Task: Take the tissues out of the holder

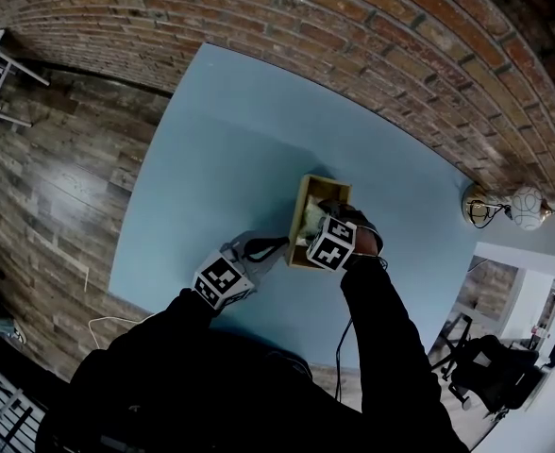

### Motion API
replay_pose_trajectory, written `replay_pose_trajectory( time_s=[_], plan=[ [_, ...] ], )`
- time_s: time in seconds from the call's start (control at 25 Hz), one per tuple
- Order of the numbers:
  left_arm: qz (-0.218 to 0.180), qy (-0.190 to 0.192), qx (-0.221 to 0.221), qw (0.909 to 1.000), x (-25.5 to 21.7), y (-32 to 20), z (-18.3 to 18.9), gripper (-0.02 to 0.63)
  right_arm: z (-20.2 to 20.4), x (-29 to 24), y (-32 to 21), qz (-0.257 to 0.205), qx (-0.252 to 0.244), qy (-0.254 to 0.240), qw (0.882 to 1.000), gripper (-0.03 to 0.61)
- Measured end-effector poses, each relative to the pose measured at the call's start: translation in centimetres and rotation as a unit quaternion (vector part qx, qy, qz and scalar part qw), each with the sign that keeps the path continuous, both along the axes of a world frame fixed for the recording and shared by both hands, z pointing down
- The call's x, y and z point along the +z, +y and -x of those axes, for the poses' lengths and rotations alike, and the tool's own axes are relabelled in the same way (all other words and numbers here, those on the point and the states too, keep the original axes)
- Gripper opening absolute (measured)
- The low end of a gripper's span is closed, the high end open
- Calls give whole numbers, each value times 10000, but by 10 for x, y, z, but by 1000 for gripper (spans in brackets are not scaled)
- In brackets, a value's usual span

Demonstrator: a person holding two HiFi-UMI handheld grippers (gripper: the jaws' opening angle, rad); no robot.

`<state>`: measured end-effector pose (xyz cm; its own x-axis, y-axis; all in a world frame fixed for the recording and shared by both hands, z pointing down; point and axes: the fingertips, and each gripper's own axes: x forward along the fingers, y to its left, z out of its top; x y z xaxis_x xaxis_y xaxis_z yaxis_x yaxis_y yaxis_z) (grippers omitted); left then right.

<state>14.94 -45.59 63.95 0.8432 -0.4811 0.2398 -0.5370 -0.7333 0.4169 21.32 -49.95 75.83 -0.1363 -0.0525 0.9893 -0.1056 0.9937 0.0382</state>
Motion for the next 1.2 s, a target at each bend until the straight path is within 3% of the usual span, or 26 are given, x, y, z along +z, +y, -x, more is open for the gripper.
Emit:
replay_pose_trajectory(
  time_s=[1.2],
  plan=[
    [-246,163,43,9996,-32,25,11,-6,4,-52,10,-214,17,173,9996,360]
  ],
)
